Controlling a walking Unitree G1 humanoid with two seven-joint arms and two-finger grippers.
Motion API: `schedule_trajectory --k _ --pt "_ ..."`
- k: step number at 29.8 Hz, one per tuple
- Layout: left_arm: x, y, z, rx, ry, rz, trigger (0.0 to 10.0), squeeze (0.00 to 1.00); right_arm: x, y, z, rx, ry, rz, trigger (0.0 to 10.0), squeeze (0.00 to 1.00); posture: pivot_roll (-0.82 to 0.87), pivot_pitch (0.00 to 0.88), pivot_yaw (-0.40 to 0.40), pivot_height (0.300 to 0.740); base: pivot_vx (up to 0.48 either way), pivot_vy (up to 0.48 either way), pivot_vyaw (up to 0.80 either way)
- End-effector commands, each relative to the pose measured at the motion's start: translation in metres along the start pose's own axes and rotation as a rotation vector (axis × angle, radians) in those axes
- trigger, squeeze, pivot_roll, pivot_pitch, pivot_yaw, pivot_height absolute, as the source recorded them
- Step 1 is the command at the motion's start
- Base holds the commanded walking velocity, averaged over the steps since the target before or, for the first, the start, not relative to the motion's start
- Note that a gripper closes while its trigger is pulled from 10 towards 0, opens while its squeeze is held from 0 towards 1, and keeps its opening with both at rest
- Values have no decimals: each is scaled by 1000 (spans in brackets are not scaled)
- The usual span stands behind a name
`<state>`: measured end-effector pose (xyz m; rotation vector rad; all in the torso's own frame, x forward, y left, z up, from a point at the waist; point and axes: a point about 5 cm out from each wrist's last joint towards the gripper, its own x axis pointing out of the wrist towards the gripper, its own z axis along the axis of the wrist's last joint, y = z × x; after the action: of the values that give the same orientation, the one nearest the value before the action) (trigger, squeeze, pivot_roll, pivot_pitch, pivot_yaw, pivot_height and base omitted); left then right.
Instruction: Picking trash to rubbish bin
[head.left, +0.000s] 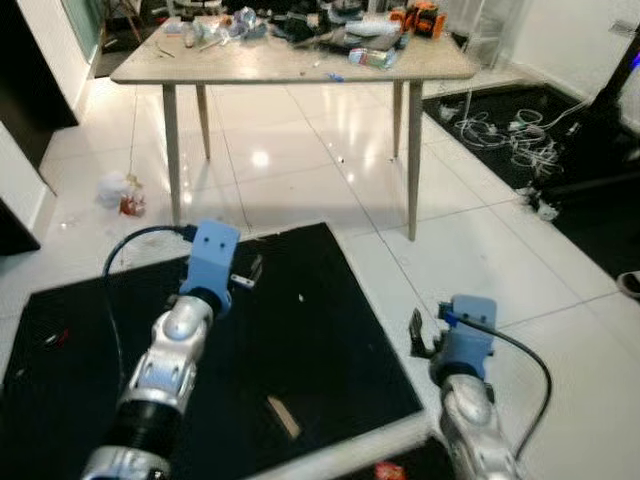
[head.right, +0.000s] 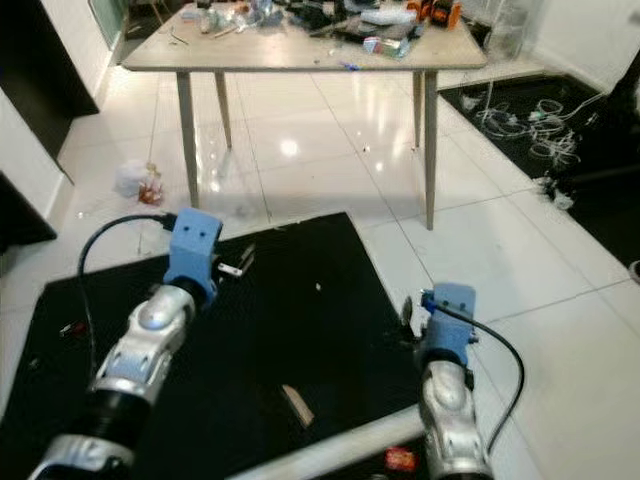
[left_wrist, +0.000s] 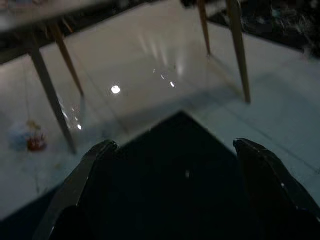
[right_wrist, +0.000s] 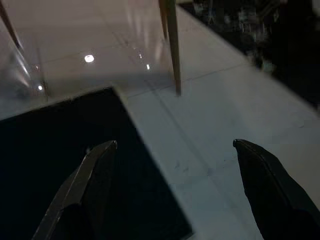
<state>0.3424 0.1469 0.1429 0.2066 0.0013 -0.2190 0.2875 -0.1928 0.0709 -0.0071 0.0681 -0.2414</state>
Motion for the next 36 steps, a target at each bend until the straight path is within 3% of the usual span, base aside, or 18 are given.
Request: schedule_trajectory --k 1,13,36 --pt "-6 4 -12 -7 36 11 10000 0 -5 4 -7 15 25 10 10000 0 -26 91 51 740 371 0 0" --pt "-8 1 -10 8 26 -3 10000 0 3 1 -3 12 14 33 10000 0 -9 48 46 740 368 0 0" --pt "-6 -6 -7 -1 15 -19 10000 0 -4 6 -10 19 38 47 10000 0 -17 61 44 740 366 0 0"
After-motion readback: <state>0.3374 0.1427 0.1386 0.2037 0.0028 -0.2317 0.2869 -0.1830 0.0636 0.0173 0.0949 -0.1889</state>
